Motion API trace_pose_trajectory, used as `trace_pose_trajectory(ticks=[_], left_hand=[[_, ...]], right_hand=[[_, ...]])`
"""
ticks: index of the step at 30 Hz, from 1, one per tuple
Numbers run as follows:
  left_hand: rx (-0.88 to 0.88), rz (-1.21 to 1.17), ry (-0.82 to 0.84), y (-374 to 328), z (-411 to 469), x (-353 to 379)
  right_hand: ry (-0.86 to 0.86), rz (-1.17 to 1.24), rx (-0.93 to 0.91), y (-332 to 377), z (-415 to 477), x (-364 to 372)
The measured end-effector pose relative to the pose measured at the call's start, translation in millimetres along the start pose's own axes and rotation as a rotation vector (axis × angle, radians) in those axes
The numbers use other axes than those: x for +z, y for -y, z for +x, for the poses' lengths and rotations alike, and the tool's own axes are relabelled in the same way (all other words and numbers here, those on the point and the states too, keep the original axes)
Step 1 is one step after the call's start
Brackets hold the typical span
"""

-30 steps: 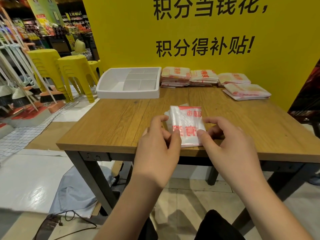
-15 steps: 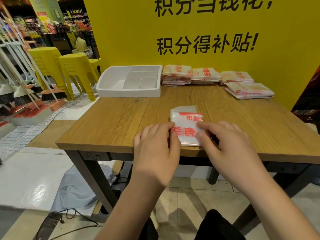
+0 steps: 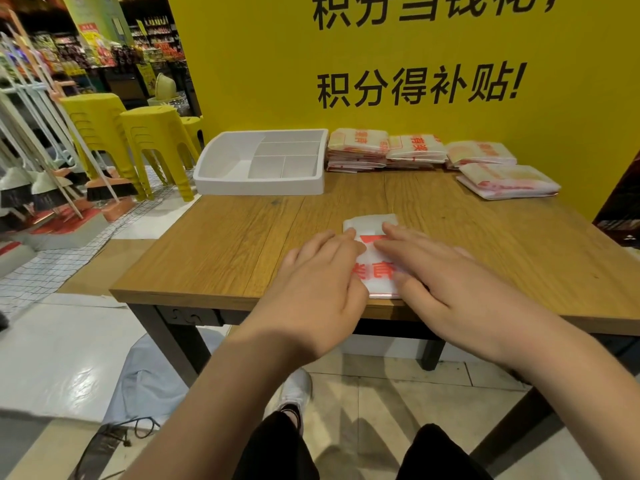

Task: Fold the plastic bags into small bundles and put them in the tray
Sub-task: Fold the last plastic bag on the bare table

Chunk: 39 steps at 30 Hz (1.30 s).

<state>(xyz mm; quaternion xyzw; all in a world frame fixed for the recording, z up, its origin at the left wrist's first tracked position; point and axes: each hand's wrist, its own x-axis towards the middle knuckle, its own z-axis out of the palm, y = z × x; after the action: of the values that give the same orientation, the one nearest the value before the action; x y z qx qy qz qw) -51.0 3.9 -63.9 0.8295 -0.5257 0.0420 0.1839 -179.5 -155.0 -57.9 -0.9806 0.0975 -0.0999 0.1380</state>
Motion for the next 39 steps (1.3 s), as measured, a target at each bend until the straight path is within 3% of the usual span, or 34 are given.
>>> trace_pose_trajectory(ticks=[10,17,24,31,35,39], left_hand=[[0.056,0.099,0.125,15,5,-9],[0.054,0.161,0.212,17,5,-9],[0.128,0.149,0.154,19,-9,-8],[0.109,-0.232,-0.197,21,-30,8],[-0.02,-0.462,-0.202,11,-30,-1],[-0.111,-0.379,-0.19,4,-25,-3]], right_hand=[[0.259,-0.07,-0.005,-11,9,-11],[0.312,-0.118,0.009,-17,2,-15],[0.16,-0.152,-0.079,-19,-14,-7],[-0.276,0.125,-0.147,-19,-38,14],[-0.339,0.32,-0.075,-3,-35,8],[-0.317,0.367,0.041,8,-23,5]])
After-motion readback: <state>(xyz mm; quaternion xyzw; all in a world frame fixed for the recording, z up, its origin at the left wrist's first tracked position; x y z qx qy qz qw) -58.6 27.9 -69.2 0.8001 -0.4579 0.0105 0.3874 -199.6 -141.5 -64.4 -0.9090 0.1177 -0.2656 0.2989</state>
